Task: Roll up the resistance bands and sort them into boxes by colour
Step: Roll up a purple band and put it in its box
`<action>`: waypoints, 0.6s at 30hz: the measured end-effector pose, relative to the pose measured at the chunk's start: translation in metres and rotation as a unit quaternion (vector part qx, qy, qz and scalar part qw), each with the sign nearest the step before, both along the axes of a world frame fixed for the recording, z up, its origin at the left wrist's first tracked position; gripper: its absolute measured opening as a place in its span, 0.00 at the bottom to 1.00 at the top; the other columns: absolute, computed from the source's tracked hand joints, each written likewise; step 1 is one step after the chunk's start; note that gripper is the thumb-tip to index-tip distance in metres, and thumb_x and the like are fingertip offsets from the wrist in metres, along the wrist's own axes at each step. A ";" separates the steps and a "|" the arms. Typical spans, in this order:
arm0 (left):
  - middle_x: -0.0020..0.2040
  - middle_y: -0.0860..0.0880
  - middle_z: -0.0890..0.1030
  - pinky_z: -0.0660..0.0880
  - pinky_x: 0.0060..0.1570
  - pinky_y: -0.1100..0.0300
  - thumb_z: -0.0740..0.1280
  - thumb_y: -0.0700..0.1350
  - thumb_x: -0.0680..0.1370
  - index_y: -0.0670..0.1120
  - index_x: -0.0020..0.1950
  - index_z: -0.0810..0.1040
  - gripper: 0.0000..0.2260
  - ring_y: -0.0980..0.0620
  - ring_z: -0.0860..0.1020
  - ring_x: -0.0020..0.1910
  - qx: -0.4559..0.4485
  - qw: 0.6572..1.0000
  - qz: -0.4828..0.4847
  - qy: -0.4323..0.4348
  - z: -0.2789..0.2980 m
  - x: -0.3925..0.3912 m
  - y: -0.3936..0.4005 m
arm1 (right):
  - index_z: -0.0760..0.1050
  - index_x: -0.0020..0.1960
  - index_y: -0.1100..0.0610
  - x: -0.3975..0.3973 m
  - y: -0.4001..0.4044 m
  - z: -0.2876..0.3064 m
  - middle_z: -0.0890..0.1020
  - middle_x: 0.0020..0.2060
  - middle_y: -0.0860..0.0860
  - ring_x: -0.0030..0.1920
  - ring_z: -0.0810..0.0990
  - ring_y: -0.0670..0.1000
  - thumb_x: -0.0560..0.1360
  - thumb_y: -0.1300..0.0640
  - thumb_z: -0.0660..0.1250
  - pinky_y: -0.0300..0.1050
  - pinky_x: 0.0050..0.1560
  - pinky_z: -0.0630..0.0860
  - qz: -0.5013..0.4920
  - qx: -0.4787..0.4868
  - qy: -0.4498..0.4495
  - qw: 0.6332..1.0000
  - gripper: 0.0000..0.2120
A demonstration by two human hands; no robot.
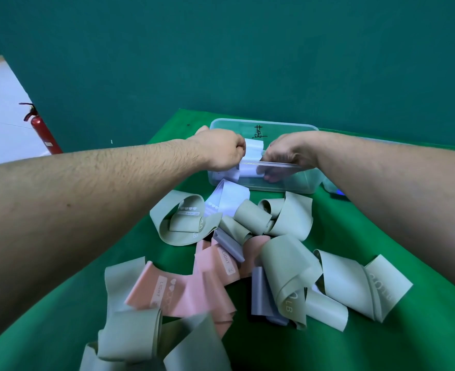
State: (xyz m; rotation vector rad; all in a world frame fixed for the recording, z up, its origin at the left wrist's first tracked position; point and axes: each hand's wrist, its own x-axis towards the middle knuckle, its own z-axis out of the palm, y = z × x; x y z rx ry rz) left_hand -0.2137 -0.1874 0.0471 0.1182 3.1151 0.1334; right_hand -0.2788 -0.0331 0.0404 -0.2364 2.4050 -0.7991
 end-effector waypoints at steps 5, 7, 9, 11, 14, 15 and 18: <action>0.56 0.55 0.81 0.59 0.62 0.52 0.51 0.46 0.82 0.52 0.59 0.77 0.16 0.49 0.76 0.58 0.006 1.000 0.001 0.006 0.000 0.002 0.000 | 0.77 0.41 0.57 0.001 -0.001 0.004 0.80 0.42 0.54 0.41 0.79 0.51 0.76 0.63 0.69 0.34 0.43 0.77 0.005 0.012 0.020 1.000 0.06; 0.55 0.54 0.81 0.59 0.62 0.52 0.51 0.46 0.82 0.52 0.59 0.77 0.16 0.49 0.76 0.58 0.007 1.000 0.001 0.010 0.001 0.002 0.000 | 0.78 0.45 0.60 0.001 -0.004 0.004 0.81 0.39 0.57 0.36 0.80 0.51 0.75 0.63 0.71 0.36 0.33 0.80 0.013 0.044 0.002 0.999 0.03; 0.55 0.54 0.82 0.60 0.62 0.52 0.51 0.46 0.82 0.52 0.59 0.77 0.16 0.49 0.76 0.57 0.007 1.000 -0.001 0.014 0.001 0.003 -0.001 | 0.78 0.45 0.59 -0.003 -0.004 0.003 0.80 0.33 0.55 0.32 0.79 0.50 0.74 0.60 0.73 0.37 0.28 0.78 0.006 0.054 -0.010 0.998 0.05; 0.54 0.54 0.82 0.60 0.62 0.51 0.51 0.46 0.82 0.52 0.58 0.77 0.16 0.48 0.77 0.57 0.005 1.000 -0.004 0.023 0.001 0.004 -0.001 | 0.77 0.44 0.57 -0.003 -0.003 0.004 0.78 0.31 0.52 0.30 0.77 0.49 0.73 0.57 0.74 0.37 0.29 0.74 0.008 0.065 0.007 0.998 0.06; 0.54 0.54 0.82 0.59 0.62 0.51 0.51 0.46 0.81 0.52 0.58 0.78 0.16 0.48 0.77 0.56 0.011 0.999 -0.009 0.045 0.004 0.006 -0.001 | 0.76 0.46 0.55 -0.001 0.000 0.007 0.77 0.37 0.52 0.34 0.74 0.51 0.73 0.56 0.73 0.38 0.32 0.70 -0.006 0.035 0.051 0.998 0.07; 0.54 0.54 0.82 0.60 0.62 0.52 0.52 0.46 0.81 0.52 0.58 0.78 0.16 0.49 0.76 0.57 0.017 0.998 -0.011 0.054 0.005 0.008 0.000 | 0.76 0.46 0.55 0.001 0.001 0.010 0.78 0.39 0.51 0.36 0.73 0.51 0.72 0.55 0.74 0.38 0.32 0.68 -0.009 0.024 0.069 0.997 0.08; 0.54 0.54 0.82 0.65 0.60 0.53 0.54 0.46 0.80 0.51 0.57 0.79 0.15 0.49 0.76 0.57 0.035 0.996 -0.022 0.085 0.010 0.015 0.003 | 0.76 0.46 0.55 0.007 0.005 0.020 0.75 0.40 0.52 0.37 0.66 0.51 0.71 0.52 0.75 0.41 0.33 0.61 -0.013 0.002 0.108 0.994 0.11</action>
